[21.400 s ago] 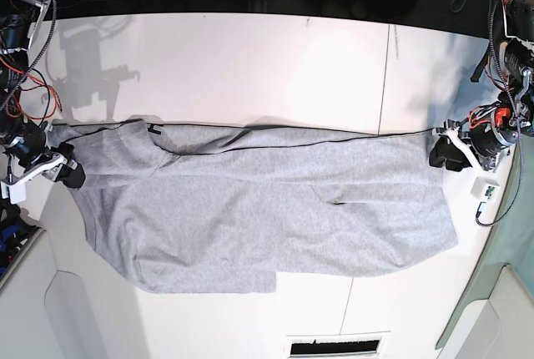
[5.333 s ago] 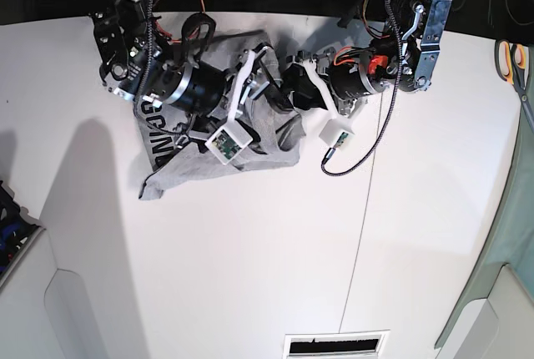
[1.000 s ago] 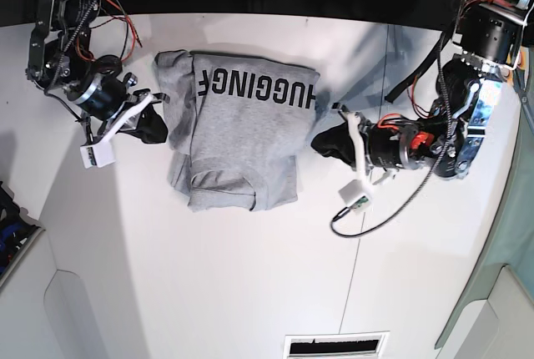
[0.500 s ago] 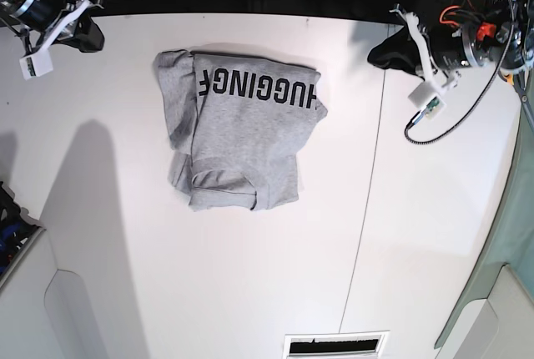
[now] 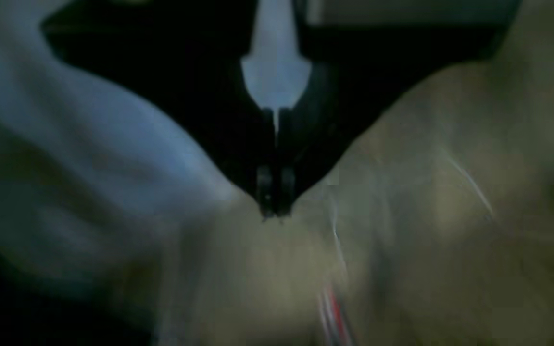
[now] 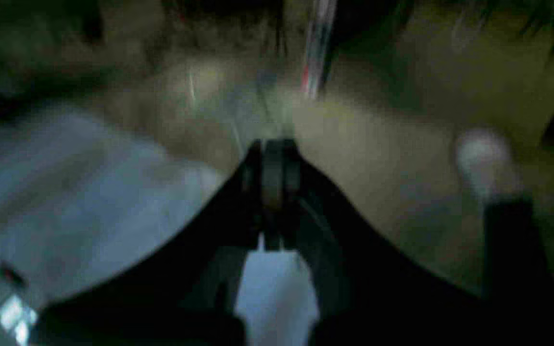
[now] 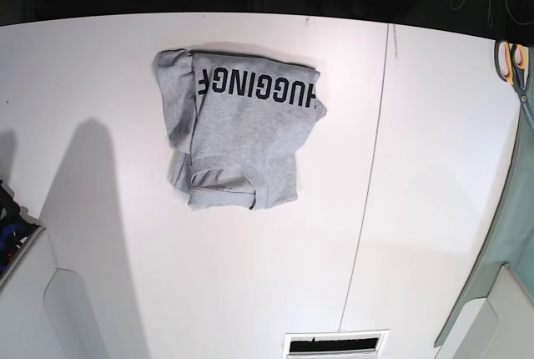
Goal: Layout the t-shirt on the table in an organized manner, then fold the t-shirt properly
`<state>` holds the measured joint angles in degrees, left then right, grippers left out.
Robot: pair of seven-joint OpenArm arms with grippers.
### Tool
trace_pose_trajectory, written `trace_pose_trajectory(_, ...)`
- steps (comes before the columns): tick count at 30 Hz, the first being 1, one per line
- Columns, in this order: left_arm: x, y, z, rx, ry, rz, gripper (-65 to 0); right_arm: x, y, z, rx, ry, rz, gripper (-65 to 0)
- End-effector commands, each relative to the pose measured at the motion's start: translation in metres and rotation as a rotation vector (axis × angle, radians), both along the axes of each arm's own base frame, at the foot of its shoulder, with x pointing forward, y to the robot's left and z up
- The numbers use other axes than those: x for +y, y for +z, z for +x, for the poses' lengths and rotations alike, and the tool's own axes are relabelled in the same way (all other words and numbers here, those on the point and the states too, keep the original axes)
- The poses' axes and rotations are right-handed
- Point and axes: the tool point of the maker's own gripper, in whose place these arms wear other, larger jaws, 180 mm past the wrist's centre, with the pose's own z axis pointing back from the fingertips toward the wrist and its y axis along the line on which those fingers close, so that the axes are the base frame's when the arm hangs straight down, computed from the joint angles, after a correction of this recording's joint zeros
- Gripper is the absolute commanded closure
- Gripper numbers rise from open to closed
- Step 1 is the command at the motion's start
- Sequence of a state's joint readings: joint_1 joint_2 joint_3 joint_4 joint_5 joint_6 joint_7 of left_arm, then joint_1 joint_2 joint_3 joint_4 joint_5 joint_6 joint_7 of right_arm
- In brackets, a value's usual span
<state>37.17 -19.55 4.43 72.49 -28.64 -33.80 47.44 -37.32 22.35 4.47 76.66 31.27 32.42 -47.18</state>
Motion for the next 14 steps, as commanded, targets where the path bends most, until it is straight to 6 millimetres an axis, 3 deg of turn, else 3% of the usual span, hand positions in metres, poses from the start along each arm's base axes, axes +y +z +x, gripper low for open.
trace_pose_trajectory(1, 0.001, -0.006, 0.002, 0.010, 0.012, 0.009, 0.0, -0.002, -0.004, -0.001, 0.014, 0.022, -0.006, 0.0)
trace_pose_trajectory(5, 0.002, -0.035, -0.014, 0.100, -0.056, 0.072, 0.0, 0.006, -0.027, -0.012, 0.100, 0.128, -0.018, 0.0)
trace_pose_trajectory(7, 0.003, -0.046, -0.012, 0.122, -0.100, 0.098, 0.0, 0.008, -0.036, -0.010, 0.130, 0.161, -0.029, 0.0)
trace_pose_trajectory(14, 0.009, -0.070, 0.035, 0.078, -0.119, 0.167, 0.0, 0.027, -0.056, 0.048, 0.091, 0.105, -0.033, 0.0)
